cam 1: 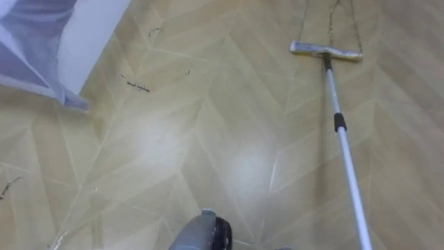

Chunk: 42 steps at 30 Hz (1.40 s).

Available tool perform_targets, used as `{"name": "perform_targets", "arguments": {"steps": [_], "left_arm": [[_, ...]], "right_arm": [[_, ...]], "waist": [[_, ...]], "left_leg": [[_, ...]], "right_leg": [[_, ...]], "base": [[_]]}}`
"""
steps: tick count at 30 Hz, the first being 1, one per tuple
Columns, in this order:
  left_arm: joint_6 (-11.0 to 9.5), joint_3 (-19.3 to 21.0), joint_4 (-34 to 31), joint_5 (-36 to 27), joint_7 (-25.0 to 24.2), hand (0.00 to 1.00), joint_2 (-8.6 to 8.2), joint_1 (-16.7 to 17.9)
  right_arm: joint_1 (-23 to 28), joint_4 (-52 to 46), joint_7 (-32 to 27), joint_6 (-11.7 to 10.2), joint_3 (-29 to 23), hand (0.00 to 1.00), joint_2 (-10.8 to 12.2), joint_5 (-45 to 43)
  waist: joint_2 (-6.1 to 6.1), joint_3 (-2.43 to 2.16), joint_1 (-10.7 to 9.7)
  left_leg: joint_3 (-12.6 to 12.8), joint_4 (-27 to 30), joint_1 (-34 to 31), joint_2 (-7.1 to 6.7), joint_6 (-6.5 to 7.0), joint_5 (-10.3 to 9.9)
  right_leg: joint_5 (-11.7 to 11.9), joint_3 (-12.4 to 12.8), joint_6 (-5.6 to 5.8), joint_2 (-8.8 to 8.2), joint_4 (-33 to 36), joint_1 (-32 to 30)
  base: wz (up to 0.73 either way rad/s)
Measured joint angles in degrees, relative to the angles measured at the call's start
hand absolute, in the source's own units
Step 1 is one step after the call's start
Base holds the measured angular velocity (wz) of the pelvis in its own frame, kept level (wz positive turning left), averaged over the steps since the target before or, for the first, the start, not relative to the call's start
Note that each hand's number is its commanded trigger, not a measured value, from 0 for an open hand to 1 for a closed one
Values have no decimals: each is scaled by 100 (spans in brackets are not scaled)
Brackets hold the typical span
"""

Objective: Mop floor

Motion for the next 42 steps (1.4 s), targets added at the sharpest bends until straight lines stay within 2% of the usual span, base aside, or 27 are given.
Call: {"name": "perform_targets", "arguments": {"steps": [2, 3, 5, 6, 7, 8, 9, 10, 12, 14, 15, 16, 18, 20, 22, 23, 25, 27, 28, 30, 32, 34, 35, 37, 38, 40, 42], "left_arm": [[-31, -7, -154, -3, 53, 0, -12, 63], [-70, -16, -229, -6, 59, 0, -15, 80], [-76, 13, -308, -9, 71, 0, -12, 111], [-72, 19, -324, -27, 110, 0, -15, 144], [-46, 27, -323, -31, 156, 0, -32, 209], [-34, 27, -325, -31, 165, 0, -45, 251], [-16, 25, -325, -43, 169, 0, -73, 325], [38, 25, -318, -64, 173, 0, -94, 351], [111, 13, -314, -134, 187, 0, -104, 345], [112, -21, -308, -335, 234, 0, -152, 373], [131, -34, -309, -495, 283, 0, -176, 377], [139, -34, -340, -604, 291, 0, -173, 378], [134, -25, -365, -671, 323, 0, -139, 349], [125, -25, -376, -646, 404, 0, -137, 306], [135, -22, -309, -635, 420, 0, -117, 293], [135, -17, -292, -636, 412, 0, -117, 334], [122, -4, -316, -637, 366, 0, -131, 444], [116, 15, -321, -626, 291, 0, -120, 479], [109, 54, -316, -620, 238, 0, -113, 432], [93, 67, -311, -625, 228, 0, -136, 352], [-14, 106, -320, -627, 232, 0, -134, 344], [-64, 104, -329, -627, 300, 0, -138, 350], [-74, 102, -332, -630, 312, 0, -142, 341], [-110, 66, -320, -630, 384, 0, -172, 239], [-108, 27, -326, -629, 396, 0, -168, 232], [-71, -27, -320, -627, 405, 0, -166, 300], [-23, -25, -314, -628, 404, 0, -170, 409]], "right_arm": [[227, -46, -21, 0, 19, 100, 118, 14], [329, -87, -65, -1, 18, 100, 186, 13], [442, -89, -95, -1, -26, 100, 324, 20], [491, -89, -93, 1, -23, 100, 406, -2], [561, -94, -92, 6, -24, 100, 467, -45], [625, -120, -94, 12, -25, 100, 493, -58], [696, -246, -106, 88, -31, 100, 505, -98], [663, -297, -140, 124, -34, 100, 506, -162], [506, -294, -225, 145, -108, 100, 498, -238], [199, -231, -364, 202, -140, 100, 410, -253], [-36, -215, -443, 201, -140, 100, 323, -233], [-291, -229, -495, 200, -140, 100, 226, -192], [-673, -313, -579, 168, -144, 100, 128, -168], [-945, -379, -625, 60, -196, 100, 74, 44], [-1176, -538, -533, -95, -213, 100, 162, 405], [-1173, -569, -492, -147, -233, 100, 203, 491], [-967, -605, -304, -191, -265, 100, 317, 849], [-585, -608, -165, -253, -265, 100, 309, 1048], [-320, -563, -84, -309, -263, 100, 284, 1110], [-57, -378, -41, -325, -247, 100, 209, 988], [211, -247, -84, -307, -254, 100, 162, 694], [546, -234, -268, -161, -246, 100, 229, 420], [596, -245, -311, -134, -245, 100, 264, 401], [665, -281, -432, -117, -246, 100, 401, 289], [665, -281, -469, -116, -247, 100, 438, 259], [623, -282, -516, -43, -273, 100, 495, 193], [466, -292, -570, 122, -424, 100, 466, -30]], "waist": [[99, 8, -159], [158, 17, -272], [140, 28, -363], [120, 38, -419], [119, 37, -467], [87, 32, -463], [89, -26, -399], [70, -13, -415], [25, 16, -425], [50, 36, -349], [56, 71, -267], [44, 84, -221], [10, 114, -155], [-7, 122, -88], [-38, 130, -66], [-47, 134, -65], [-87, 123, -127], [-83, 86, -174], [-126, 71, -194], [-145, 58, -265], [-153, 42, -331], [-25, -13, -452], [-1, -20, -459], [130, 32, -542], [140, 37, -568], [134, 41, -571], [119, 34, -561]], "left_leg": [[-1, -105, 192, -28, 18, -132], [13, -155, 276, -20, 22, -176], [57, -292, 442, -14, 8, -228], [55, -343, 599, 14, -52, -305], [37, -359, 774, 78, -129, -444], [12, -370, 864, 106, -188, -493], [-11, -372, 1008, 187, -306, -572], [-131, -336, 1154, 195, -433, -651], [-187, -74, 1235, 201, -525, -700], [-176, 426, 1225, 363, -577, -671], [-205, 798, 1180, 433, -766, -560], [-221, 1138, 1054, 500, -848, -419], [-290, 1575, 769, 509, -919, -144], [-284, 1340, 445, 476, -923, -179], [-294, 202, 57, 343, -941, -125], [-302, -133, 11, 310, -941, -59], [-356, -817, -5, 182, -683, 605], [-246, -904, 180, 150, -486, 719], [-178, -871, 234, 76, -318, 650], [-76, -789, 298, -1, -187, 455], [26, -643, 416, -60, -84, 201], [-12, -512, 573, -96, 7, -72], [-11, -512, 596, -86, 7, -113], [16, -517, 662, -55, 55, -190], [29, -527, 682, -54, 68, -204], [52, -524, 828, -58, 26, -324], [17, -458, 897, -43, -50, -434]], "right_leg": [[104, 127, 44, 7, 89, -205], [91, 169, 64, -3, -128, -508], [133, 275, 49, -6, -1007, -854], [303, 272, 9, 3, -1754, -942], [665, 195, -60, 8, -2204, -901], [745, 142, -102, 25, -2272, -848], [825, 45, -207, 105, -2348, -671], [844, -70, -307, 114, -2297, -527], [623, -105, -416, 131, -2055, -398], [401, -117, -503, 253, -1894, -257], [236, -99, -599, 318, -1775, -180], [115, -71, -634, 374, -1658, -157], [-28, 35, -639, 460, -1533, -176], [-74, 62, -656, 460, -1539, -175], [-95, 62, -595, 459, -1664, -68], [-111, 55, -584, 456, -1707, -6], [-228, 65, -488, 391, -1901, 314], [-324, 112, -343, 344, -2015, 506], [-385, 189, -274, 267, -1984, 547], [-348, 225, -184, 188, -1692, 492], [-148, 366, 39, 114, -1109, 329], [259, 389, 99, 81, -446, 42], [256, 406, 96, 105, -465, -46], [219, 390, 111, 167, -1006, -454], [231, 381, 94, 187, -1259, -524], [535, 357, -65, 293, -2193, -677], [706, 310, -229, 354, -2238, -614]], "base": [[-14], [0], [-2], [-3], [-5], [-19], [-27], [-20], [8], [-13], [-29], [-23], [-1], [2], [0], [-4], [-2], [15], [11], [-2], [-11], [-11], [-18], [-12], [3], [-5], [-2]]}}
